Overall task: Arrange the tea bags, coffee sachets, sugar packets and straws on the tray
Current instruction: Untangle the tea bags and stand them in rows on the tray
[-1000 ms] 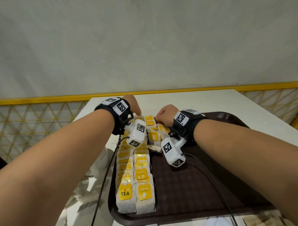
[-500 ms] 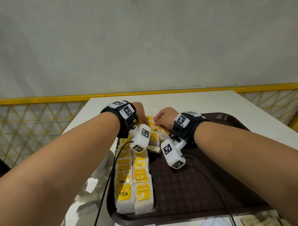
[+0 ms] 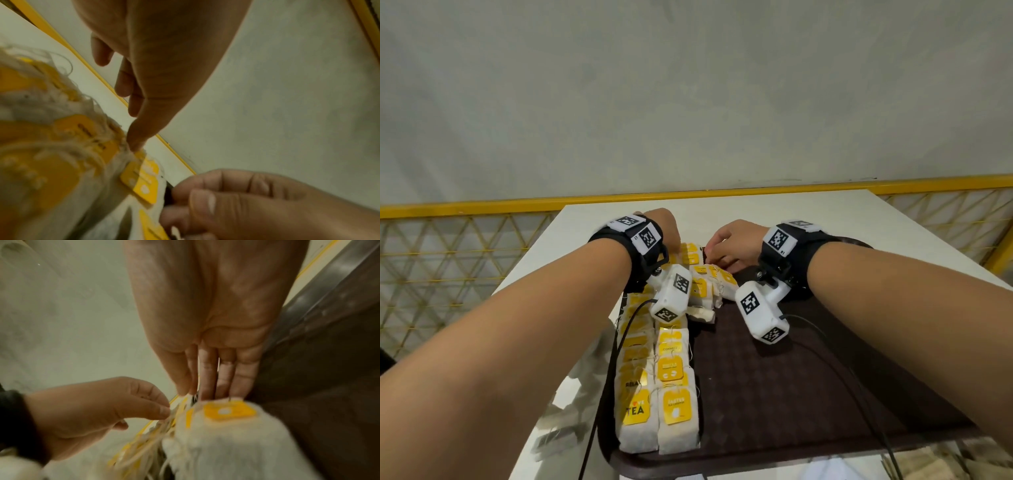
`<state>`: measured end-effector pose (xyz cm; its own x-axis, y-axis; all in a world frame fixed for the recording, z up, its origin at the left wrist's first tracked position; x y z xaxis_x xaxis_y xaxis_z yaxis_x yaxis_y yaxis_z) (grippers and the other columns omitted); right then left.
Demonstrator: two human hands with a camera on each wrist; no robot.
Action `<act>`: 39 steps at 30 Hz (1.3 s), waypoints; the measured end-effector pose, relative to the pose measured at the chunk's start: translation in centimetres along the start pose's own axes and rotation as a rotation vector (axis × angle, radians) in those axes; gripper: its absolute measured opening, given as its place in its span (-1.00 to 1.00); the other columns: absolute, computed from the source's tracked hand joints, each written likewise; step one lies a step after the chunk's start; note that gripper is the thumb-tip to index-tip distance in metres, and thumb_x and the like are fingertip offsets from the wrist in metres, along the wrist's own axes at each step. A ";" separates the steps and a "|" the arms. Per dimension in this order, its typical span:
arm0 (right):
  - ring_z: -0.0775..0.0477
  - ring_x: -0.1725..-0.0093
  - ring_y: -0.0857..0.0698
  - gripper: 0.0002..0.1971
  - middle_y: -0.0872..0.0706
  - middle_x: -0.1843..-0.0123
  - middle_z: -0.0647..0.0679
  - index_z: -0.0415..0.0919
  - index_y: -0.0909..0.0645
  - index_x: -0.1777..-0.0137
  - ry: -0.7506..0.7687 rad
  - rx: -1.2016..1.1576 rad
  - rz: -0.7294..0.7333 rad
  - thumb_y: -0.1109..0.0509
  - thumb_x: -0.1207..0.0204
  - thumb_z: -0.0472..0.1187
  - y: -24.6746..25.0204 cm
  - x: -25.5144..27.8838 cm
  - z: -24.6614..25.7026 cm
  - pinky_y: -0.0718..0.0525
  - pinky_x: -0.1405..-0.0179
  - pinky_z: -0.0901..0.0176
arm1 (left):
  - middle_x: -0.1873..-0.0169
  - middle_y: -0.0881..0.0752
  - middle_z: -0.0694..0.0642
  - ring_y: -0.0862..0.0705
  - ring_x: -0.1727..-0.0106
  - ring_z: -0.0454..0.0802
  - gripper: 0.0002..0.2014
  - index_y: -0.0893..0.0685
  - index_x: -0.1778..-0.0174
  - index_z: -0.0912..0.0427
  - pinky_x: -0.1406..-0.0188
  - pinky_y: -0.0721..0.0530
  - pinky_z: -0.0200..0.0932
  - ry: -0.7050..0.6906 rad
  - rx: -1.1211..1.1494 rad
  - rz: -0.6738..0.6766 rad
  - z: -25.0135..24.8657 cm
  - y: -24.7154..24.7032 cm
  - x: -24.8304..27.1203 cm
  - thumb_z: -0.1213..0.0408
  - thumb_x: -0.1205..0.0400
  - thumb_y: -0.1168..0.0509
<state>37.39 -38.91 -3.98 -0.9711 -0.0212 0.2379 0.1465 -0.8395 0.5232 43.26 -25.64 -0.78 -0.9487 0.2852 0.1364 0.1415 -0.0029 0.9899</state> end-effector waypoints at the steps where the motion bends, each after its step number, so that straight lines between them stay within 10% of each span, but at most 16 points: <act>1: -0.09 0.05 -0.67 -0.87 -0.74 -0.01 -0.21 -0.20 -0.70 -0.04 -0.001 0.051 0.054 -0.48 -0.51 -0.29 0.1 0.2 -0.1 -0.69 0.00 0.09 | -0.10 -0.75 0.08 -0.69 -0.11 0.06 -0.74 -0.76 -0.11 0.21 -0.09 -0.64 -0.09 -0.018 0.039 -0.006 0.2 0.3 0.3 0.17 -0.57 -0.39; 7: -0.09 -0.05 -0.70 -0.71 -0.72 0.06 0.01 0.04 -0.69 0.00 0.089 0.173 0.191 -0.55 -0.40 -0.36 0.4 0.9 -0.1 -0.68 -0.18 -0.05 | 0.10 -0.75 -0.03 -0.62 0.06 -0.13 -0.86 -0.80 0.04 0.11 0.02 -0.51 -0.24 -0.260 0.284 0.050 -1.0 1.3 2.8 0.17 -0.56 -0.42; 11: -0.01 0.17 -0.72 -0.75 -0.74 0.14 -0.01 -0.03 -0.70 0.08 0.181 0.064 0.088 -0.52 -0.42 -0.42 1.3 1.5 0.7 -0.74 0.20 0.12 | 0.18 -0.73 -0.12 -0.66 0.02 -0.15 -0.80 -0.79 -0.06 0.09 -0.10 -0.56 -0.21 -0.330 0.208 0.133 -2.0 0.3 3.8 0.15 -0.56 -0.42; 20: 0.13 0.29 -0.70 -0.78 -0.75 0.19 0.02 -0.08 -0.69 0.09 0.227 0.065 -0.064 -0.59 -0.38 -0.37 1.1 1.4 0.7 -0.65 0.36 0.27 | 0.22 -0.71 -0.08 -0.61 0.11 -0.11 -0.73 -0.78 0.11 0.10 0.14 -0.52 -0.24 -0.266 0.197 0.165 -2.1 0.7 3.8 -0.05 -0.54 -0.40; 26: 0.04 0.11 -0.65 -0.68 -0.67 0.11 0.03 -0.09 -0.67 -0.05 0.189 0.126 0.008 -0.63 -0.34 -0.29 0.7 1.7 0.0 -0.65 0.25 0.24 | 0.16 -0.62 -0.06 -0.55 0.09 -0.11 -0.81 -0.71 -0.07 0.20 0.27 -0.48 -0.31 -0.326 0.106 0.012 -2.3 1.4 3.5 0.20 -0.62 -0.37; 35: 0.24 0.37 -0.63 -0.79 -0.74 0.26 0.04 -0.05 -0.70 0.11 0.228 0.109 0.091 -0.56 -0.40 -0.38 1.1 2.9 -0.1 -0.54 0.41 0.41 | 0.14 -0.65 -0.04 -0.59 0.07 -0.10 -0.85 -0.74 -0.06 0.14 0.11 -0.52 -0.24 -0.316 0.098 0.012 -2.2 0.8 2.9 0.27 -0.60 -0.39; 39: -0.01 0.24 -0.64 -0.84 -0.77 0.14 -0.21 -0.08 -0.71 0.18 0.247 0.090 0.041 -0.57 -0.40 -0.35 0.3 2.6 0.7 -0.55 0.35 0.33 | 0.10 -0.74 -0.01 -0.63 0.08 -0.11 -0.87 -0.77 0.00 0.14 0.16 -0.56 -0.29 -0.287 0.171 -0.052 -1.5 1.1 2.8 0.29 -0.56 -0.43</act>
<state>35.01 -38.80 -2.60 -0.9790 -0.1953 0.0590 0.1920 -0.7838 0.5906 40.36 -26.31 0.79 -0.8413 0.5387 0.0460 0.1637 0.1728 0.9713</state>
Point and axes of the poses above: each hand's wrist, its own x-axis away from the middle knuckle, its own y-axis out of the back of the hand, z = x × y, the point moved 6 cm from there along -x, towards the middle knuckle
